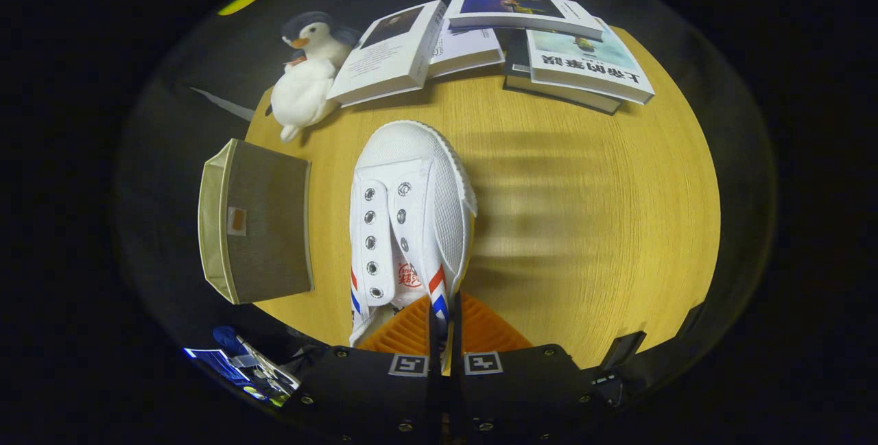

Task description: Open the storage box then place both shoes into the box .Put the left shoe in first, then the right shoe, with the right side of both shoes facing outward in a uniform manner.

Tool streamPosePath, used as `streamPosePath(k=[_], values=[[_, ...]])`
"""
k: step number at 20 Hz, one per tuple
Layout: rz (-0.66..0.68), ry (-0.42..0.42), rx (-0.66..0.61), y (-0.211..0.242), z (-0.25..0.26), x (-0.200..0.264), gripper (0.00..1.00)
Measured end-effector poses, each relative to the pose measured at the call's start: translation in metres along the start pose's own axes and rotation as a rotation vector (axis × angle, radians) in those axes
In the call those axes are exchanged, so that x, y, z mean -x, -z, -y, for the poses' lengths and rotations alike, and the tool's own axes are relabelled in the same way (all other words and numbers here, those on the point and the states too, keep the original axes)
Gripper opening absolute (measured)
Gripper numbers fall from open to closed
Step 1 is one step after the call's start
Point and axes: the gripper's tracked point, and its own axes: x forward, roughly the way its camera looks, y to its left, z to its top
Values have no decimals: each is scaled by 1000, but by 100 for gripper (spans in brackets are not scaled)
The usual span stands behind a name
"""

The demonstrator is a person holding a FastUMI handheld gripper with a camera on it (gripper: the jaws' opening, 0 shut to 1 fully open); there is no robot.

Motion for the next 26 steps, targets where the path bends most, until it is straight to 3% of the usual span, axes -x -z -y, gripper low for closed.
streamPosePath(k=[26], values=[[11,-150,291,-51,-231,33,5]])
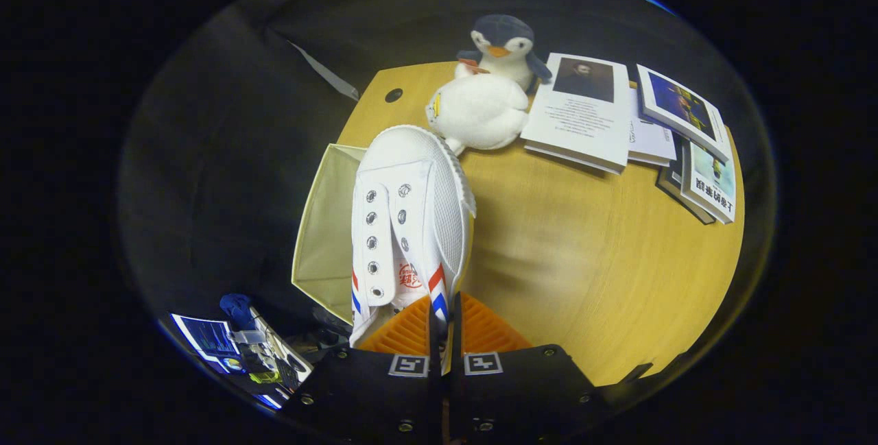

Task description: Open the storage box then place both shoes into the box .Put the left shoe in first, then the right shoe, with the right side of both shoes facing outward in a uniform manner.

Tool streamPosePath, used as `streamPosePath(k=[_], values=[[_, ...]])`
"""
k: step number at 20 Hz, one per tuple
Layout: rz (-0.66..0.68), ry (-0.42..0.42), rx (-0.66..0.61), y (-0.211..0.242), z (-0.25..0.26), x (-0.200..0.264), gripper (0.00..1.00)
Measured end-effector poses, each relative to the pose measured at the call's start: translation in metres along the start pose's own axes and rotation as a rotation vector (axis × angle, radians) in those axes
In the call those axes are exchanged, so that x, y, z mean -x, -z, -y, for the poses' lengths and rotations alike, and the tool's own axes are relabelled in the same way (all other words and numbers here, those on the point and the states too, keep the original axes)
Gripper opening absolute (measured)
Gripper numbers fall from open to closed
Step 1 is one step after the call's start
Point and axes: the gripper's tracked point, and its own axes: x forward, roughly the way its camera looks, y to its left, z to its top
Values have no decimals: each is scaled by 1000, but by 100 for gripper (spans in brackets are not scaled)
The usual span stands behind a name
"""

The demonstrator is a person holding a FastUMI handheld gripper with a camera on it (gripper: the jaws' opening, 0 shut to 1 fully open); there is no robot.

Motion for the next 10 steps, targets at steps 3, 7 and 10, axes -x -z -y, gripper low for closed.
streamPosePath(k=[3,7,10], values=[[-15,-25,20,-10,-27,-9,5],[-54,-15,44,-15,-48,-28,5],[-86,-5,50,-16,-58,-46,5]])
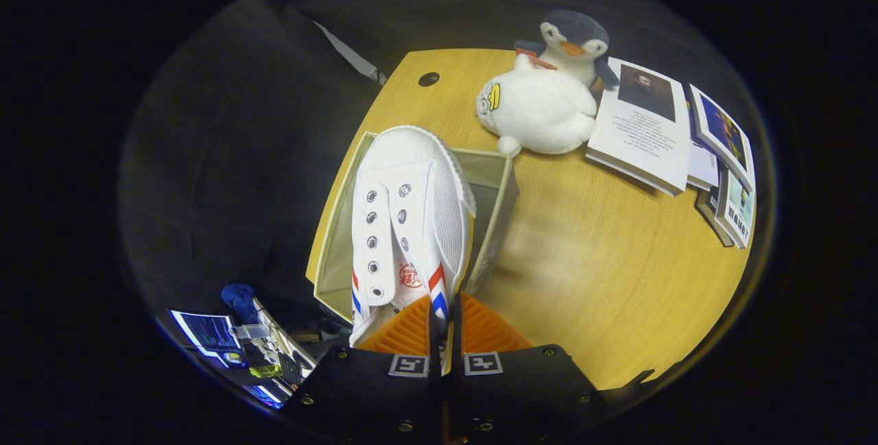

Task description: Open the storage box then place both shoes into the box .Put the left shoe in first, then the right shoe, with the right side of both shoes facing outward in a uniform manner.

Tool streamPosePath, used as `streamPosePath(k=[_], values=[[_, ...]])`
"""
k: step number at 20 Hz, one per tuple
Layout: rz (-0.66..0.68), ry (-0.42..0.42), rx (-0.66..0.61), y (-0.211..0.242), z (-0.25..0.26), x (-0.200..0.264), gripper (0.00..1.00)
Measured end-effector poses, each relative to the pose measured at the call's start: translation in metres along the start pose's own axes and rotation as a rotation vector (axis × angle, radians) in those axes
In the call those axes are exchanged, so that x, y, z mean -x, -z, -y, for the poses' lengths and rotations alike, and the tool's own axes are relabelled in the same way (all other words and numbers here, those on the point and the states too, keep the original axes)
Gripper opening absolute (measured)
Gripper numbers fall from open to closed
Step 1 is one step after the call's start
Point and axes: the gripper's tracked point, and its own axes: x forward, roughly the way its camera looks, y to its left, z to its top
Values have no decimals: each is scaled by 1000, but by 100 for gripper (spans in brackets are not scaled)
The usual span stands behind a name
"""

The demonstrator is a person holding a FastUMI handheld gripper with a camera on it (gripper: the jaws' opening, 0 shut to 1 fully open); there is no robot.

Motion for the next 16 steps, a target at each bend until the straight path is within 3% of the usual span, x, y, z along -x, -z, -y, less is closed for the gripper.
streamPosePath(k=[8,9,10,12,16], values=[[-29,40,35,0,-29,-22,5],[-19,5,30,-3,-40,-25,10],[-9,-23,25,-5,-48,-25,29],[14,-28,38,-13,-50,-15,42],[58,-21,42,-19,-44,3,55]])
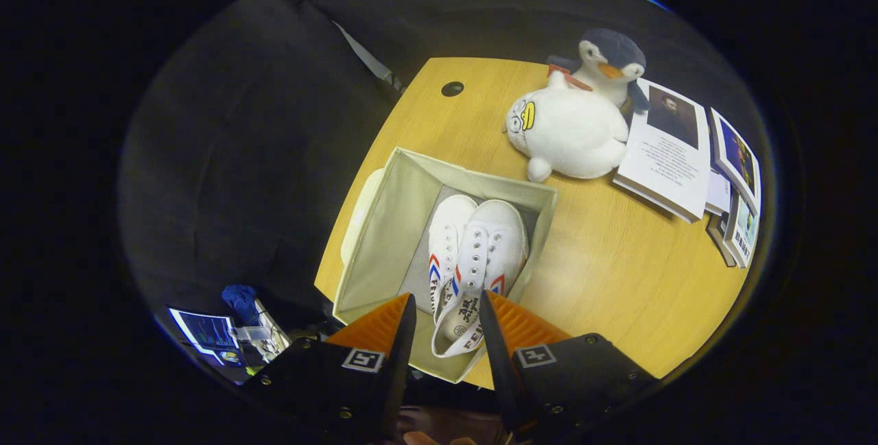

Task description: Open the storage box then place both shoes into the box .Put the left shoe in first, then the right shoe, with the right side of both shoes facing outward in a uniform manner.

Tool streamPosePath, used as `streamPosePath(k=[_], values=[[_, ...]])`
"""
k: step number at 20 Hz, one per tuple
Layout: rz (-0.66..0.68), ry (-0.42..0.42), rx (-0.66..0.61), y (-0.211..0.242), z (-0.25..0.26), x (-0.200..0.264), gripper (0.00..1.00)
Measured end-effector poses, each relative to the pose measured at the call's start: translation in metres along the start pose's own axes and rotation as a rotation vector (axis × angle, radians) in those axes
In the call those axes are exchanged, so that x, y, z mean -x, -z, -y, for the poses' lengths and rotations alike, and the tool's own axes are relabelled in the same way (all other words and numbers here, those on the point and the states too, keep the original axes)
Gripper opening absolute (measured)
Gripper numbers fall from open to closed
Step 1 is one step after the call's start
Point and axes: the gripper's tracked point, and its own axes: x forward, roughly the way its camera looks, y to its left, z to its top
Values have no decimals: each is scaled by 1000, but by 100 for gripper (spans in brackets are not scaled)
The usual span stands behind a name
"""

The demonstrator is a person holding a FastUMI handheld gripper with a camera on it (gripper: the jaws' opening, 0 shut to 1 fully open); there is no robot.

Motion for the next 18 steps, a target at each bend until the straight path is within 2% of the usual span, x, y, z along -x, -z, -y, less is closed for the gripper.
streamPosePath(k=[3,6,11,14,18], values=[[59,22,20,-6,15,17,55],[146,44,13,-13,24,40,97],[391,69,-29,-26,51,96,98],[555,105,-60,-37,90,141,98],[809,138,-75,-44,114,208,98]])
